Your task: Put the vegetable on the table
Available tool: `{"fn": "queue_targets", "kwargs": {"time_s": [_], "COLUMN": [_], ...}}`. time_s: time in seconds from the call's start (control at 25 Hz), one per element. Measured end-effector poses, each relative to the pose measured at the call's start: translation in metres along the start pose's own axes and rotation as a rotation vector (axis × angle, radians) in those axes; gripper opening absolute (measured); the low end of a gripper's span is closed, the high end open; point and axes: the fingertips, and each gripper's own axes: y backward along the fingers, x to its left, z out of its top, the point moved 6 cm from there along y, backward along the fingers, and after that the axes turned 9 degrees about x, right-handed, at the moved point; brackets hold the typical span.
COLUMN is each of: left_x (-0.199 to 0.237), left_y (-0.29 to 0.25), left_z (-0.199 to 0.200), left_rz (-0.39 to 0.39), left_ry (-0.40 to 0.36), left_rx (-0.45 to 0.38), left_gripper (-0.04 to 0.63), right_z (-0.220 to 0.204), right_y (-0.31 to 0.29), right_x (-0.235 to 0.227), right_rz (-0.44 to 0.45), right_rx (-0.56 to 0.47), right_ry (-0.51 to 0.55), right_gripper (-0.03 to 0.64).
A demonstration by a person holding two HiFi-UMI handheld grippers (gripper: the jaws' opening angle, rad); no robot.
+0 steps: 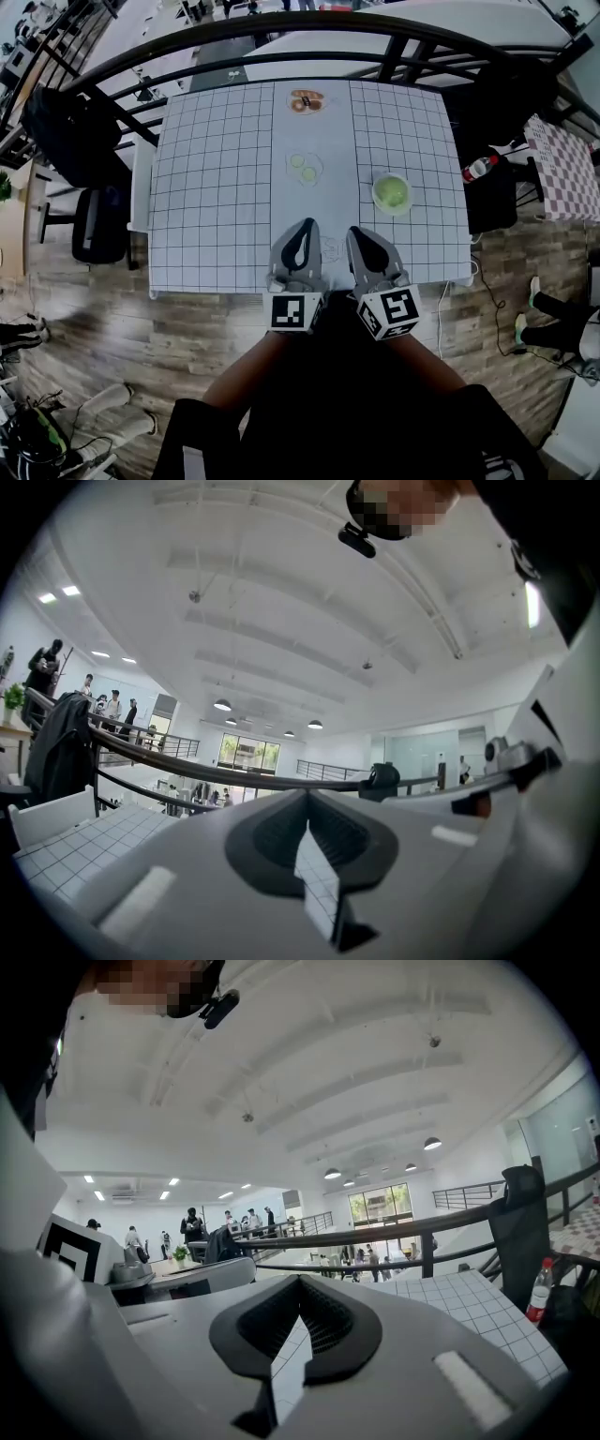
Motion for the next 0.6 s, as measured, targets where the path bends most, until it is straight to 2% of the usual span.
{"fn": "queue_targets", "kwargs": {"time_s": [0.32, 0.6], "left_x": [-0.009, -0.009], "left_y": [-0.018, -0.020], "left_z": [0.006, 0.008], "left_rz": [-0.024, -0.029], "left_ry": [-0.036, -0.035], "left_rx": [-0.003, -0.004], "left_gripper": [0.008, 0.008], "right_z": [0.011, 0.017], "right_y": [-0.007, -0.009], "right_x": [-0.015, -0.014], "right_rz": [-0.023, -0.028], "right_rx": [-0.016, -0.027], "right_ry": [0.004, 0.030], "right_gripper": [-0.002, -0.003]}}
